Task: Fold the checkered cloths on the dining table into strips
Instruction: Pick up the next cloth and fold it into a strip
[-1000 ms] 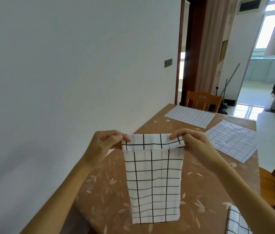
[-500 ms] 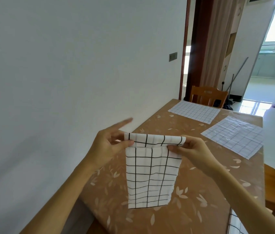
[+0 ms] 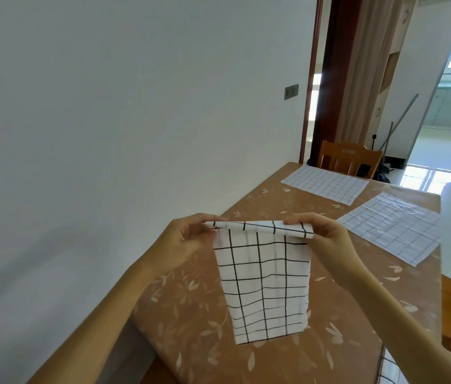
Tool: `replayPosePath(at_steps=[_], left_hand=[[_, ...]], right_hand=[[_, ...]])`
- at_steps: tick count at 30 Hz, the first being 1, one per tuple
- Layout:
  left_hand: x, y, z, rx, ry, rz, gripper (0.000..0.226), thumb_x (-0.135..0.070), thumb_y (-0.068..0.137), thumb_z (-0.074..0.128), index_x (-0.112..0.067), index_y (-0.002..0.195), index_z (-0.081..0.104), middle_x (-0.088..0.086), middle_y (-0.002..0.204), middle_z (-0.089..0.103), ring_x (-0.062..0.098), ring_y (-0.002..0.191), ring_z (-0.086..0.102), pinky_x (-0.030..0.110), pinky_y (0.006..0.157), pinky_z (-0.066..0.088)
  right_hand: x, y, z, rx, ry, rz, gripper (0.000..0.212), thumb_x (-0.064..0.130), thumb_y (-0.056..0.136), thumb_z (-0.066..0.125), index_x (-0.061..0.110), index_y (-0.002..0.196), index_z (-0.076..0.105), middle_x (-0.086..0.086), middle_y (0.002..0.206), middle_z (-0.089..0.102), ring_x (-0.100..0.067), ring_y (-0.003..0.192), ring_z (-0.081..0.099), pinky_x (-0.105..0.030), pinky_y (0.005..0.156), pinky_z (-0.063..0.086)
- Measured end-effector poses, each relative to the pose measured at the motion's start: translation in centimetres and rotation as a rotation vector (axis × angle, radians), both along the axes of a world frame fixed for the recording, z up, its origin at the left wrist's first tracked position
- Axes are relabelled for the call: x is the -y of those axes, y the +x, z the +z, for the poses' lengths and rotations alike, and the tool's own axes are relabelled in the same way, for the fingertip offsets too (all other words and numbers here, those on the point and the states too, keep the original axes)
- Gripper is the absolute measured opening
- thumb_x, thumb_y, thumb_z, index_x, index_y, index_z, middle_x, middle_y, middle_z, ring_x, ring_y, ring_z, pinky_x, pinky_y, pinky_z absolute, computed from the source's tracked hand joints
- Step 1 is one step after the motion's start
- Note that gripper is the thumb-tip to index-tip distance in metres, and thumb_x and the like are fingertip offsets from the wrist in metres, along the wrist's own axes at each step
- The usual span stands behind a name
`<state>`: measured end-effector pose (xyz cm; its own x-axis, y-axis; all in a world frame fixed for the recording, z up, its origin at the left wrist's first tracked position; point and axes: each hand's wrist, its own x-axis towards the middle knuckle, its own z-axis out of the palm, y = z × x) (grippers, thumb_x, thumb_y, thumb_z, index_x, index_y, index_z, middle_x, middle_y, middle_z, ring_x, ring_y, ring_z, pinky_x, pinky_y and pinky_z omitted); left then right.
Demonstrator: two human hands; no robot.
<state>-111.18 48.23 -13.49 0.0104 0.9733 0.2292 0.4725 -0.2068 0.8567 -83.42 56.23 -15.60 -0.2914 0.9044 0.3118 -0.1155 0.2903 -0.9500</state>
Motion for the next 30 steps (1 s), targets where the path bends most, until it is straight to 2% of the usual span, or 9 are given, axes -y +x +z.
replayPosePath(at_steps=[6,9,11,13,18,22,25,27,30], left_hand=[[-0.1,0.5,-0.1,0.462,-0.269,-0.151,0.048,-0.029,0.1,0.031,-0.013,0.135,0.059,0.014,0.124,0.071,0.031,0.107,0.071,0.044,0.093,0.058],[-0.4,0.7,-0.9,0.461,-0.263,-0.108,0.048,-0.043,0.101,0.036,-0.019,0.131,0.065,0.017,0.121,0.072,0.037,0.111,0.068,0.055,0.101,0.051],[-0.7,1.1,-1.0,0.309,-0.191,-0.05,0.031,-0.037,0.097,0.06,-0.027,0.126,0.067,0.009,0.117,0.075,0.029,0.11,0.071,0.051,0.102,0.053],[-0.8,1.4,-1.2,0.266,-0.145,-0.038,0.037,-0.013,0.09,0.074,-0.024,0.124,0.066,0.005,0.11,0.077,0.026,0.102,0.074,0.045,0.095,0.058],[-0.9,1.5,-0.9,0.315,-0.072,0.003,0.034,-0.002,0.085,0.075,-0.015,0.116,0.071,0.006,0.102,0.079,0.025,0.095,0.075,0.033,0.082,0.062],[-1.1,1.3,-0.6,0.336,-0.028,0.06,0.033,0.001,0.086,0.074,-0.013,0.116,0.072,0.008,0.1,0.078,0.026,0.094,0.076,0.036,0.08,0.063],[-1.1,1.2,-0.2,0.297,0.021,0.082,0.031,0.0,0.086,0.074,-0.012,0.114,0.073,0.006,0.099,0.079,0.023,0.092,0.076,0.029,0.077,0.062],[-1.1,1.1,-0.1,0.263,0.043,0.092,0.03,0.0,0.085,0.075,-0.013,0.112,0.074,0.006,0.101,0.079,0.024,0.094,0.076,0.032,0.081,0.062],[-0.8,1.1,-0.1,0.241,0.067,0.094,0.032,-0.004,0.083,0.078,-0.016,0.112,0.074,0.006,0.101,0.079,0.024,0.095,0.075,0.034,0.085,0.062]], right_hand=[[-0.5,0.3,-0.3,0.043,0.036,0.015,0.046,-0.018,0.085,0.06,0.023,0.076,0.079,-0.002,0.087,0.073,-0.016,0.082,0.07,-0.029,0.074,0.06],[-0.6,0.4,-0.5,0.089,0.109,0.011,0.045,-0.019,0.084,0.061,0.022,0.074,0.079,-0.001,0.083,0.075,-0.014,0.078,0.071,-0.026,0.069,0.059],[-0.7,0.5,-0.6,0.097,0.127,0.022,0.044,-0.019,0.084,0.062,0.021,0.073,0.078,-0.002,0.082,0.076,-0.015,0.076,0.072,-0.024,0.066,0.059],[-0.8,0.6,-0.7,0.087,0.13,0.028,0.041,-0.018,0.084,0.062,0.018,0.074,0.078,-0.007,0.085,0.076,-0.019,0.077,0.072,-0.025,0.065,0.059],[-0.7,1.0,-0.9,0.095,0.1,0.009,0.047,-0.015,0.092,0.051,0.024,0.092,0.079,-0.002,0.098,0.078,-0.018,0.092,0.073,-0.03,0.076,0.06],[-0.6,0.8,-0.6,-0.116,-0.261,0.072,0.033,0.024,0.106,0.039,0.023,0.131,0.061,-0.018,0.106,0.074,-0.026,0.1,0.071,-0.043,0.088,0.057],[-0.3,0.9,-0.6,0.035,-0.318,0.207,0.051,0.052,0.097,0.042,0.017,0.127,0.063,-0.01,0.111,0.076,-0.025,0.103,0.072,-0.04,0.091,0.054],[0.3,0.5,-0.6,0.153,-0.222,0.204,0.033,0.034,0.091,0.064,0.017,0.119,0.068,-0.004,0.109,0.077,-0.021,0.101,0.074,-0.038,0.092,0.058],[0.3,0.3,-1.0,0.087,-0.205,0.084,0.026,0.008,0.085,0.074,0.014,0.11,0.072,-0.001,0.101,0.079,-0.02,0.095,0.075,-0.031,0.084,0.061]])
